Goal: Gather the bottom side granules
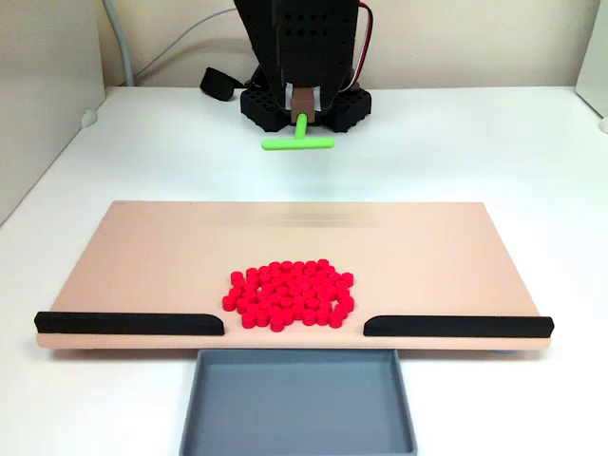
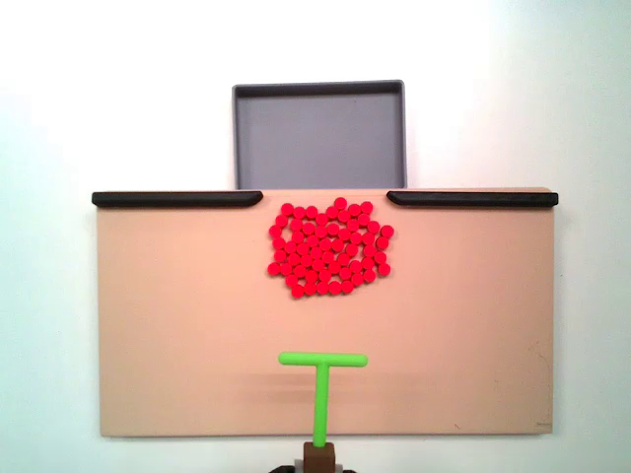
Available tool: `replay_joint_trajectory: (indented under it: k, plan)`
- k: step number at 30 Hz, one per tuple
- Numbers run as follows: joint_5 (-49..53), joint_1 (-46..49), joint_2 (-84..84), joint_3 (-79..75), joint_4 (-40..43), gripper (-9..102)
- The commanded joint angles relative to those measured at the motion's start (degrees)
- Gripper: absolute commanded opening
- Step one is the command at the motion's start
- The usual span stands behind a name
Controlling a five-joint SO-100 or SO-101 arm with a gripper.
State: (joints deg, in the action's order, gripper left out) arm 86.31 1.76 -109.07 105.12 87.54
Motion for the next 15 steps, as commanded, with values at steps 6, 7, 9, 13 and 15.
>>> replay_joint_trajectory:
  k: [6,7,9,13,15]
  plan:
    - [-1.0,-0.2,-1.6,-1.1,-0.2,0]
    - [-1.1,-0.3,-1.5,-1.1,-0.2,0]
    - [-1.5,-0.4,-1.5,-1.1,-0.2,0]
    - [-1.8,-0.6,-1.3,-1.1,-0.2,0]
    - [-1.9,-0.6,-1.3,-1.1,-0.2,0]
